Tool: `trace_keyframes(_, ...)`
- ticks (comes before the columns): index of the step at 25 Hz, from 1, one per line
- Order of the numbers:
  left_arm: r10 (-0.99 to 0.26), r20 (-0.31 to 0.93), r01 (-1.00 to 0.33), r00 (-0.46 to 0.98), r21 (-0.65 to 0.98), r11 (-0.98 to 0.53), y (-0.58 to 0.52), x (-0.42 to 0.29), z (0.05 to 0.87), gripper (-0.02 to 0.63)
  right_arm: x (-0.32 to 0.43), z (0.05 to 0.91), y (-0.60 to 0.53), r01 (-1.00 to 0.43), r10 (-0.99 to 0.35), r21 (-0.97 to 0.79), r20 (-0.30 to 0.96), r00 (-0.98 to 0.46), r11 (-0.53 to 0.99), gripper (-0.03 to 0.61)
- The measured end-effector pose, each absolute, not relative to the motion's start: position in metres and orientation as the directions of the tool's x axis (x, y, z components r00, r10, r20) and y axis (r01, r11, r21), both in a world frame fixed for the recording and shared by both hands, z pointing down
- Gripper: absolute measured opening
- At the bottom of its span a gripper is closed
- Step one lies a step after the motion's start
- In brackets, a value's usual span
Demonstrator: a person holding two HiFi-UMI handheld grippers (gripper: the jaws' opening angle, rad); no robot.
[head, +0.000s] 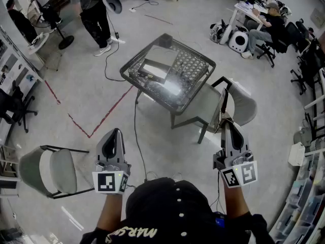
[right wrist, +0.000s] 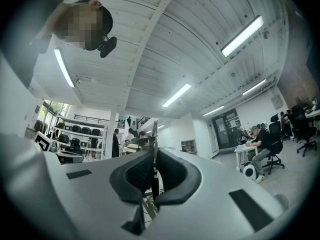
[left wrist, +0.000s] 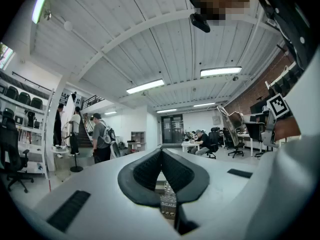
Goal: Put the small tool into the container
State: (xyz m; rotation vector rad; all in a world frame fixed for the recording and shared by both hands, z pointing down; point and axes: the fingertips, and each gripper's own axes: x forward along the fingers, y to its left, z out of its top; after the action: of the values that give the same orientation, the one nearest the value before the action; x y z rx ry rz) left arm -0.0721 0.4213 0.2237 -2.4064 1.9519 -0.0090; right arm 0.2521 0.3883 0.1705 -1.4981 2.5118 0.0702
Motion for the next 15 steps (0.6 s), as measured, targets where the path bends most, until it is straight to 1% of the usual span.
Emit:
trace_keyframes(9,-0.976,-0.023,-0.976,0.216,-0.034,-0.216,0.419,-0.078,0.224,0.025,0.243,0.173,0.387,-0.878,-0.868,-0.063,-0.198,-0.456,0.475,0.015)
trace_keyframes(15,-0.969,-0.023,-0.969,0.245,-0.039,-0.244,0.424,-0.091,0.226,0.025,0.230,0.177,0.393,-0.879,-0.875,-0.109,-0.207,-0.437,0.465,0.015)
